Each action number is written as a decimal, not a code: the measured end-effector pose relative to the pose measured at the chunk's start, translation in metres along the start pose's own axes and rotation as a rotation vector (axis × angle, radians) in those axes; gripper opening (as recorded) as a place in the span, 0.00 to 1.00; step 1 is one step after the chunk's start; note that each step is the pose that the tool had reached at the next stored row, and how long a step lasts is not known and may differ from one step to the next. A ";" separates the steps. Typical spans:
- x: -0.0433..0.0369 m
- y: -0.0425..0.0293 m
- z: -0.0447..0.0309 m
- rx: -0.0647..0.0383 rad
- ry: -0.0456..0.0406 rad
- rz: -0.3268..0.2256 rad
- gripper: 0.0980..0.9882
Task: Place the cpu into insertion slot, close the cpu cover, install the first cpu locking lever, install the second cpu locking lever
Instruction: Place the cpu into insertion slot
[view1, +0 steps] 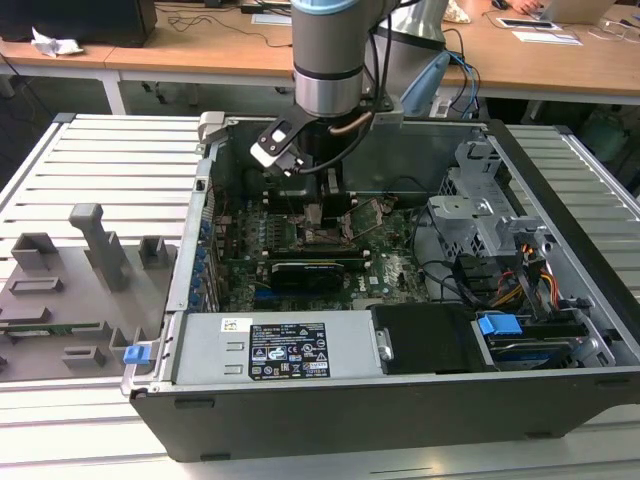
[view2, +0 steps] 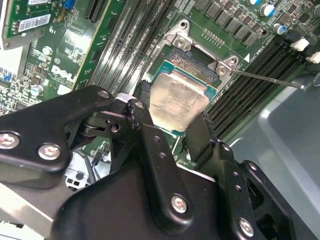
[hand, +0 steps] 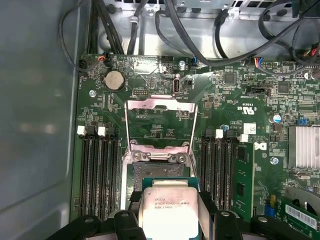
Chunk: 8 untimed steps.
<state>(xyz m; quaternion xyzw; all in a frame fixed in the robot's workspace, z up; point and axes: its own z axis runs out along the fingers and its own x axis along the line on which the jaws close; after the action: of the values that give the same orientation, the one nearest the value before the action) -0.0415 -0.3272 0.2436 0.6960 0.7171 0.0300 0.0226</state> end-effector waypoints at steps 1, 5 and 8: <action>0.0003 0.0000 0.0006 0.000 0.0001 0.000 0.48; 0.0015 -0.0001 0.0026 0.000 0.0002 0.000 0.48; 0.0028 -0.0001 0.0044 0.000 0.0001 0.000 0.48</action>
<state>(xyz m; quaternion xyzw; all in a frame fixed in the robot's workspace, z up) -0.0414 -0.3243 0.2392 0.6960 0.7170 0.0301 0.0225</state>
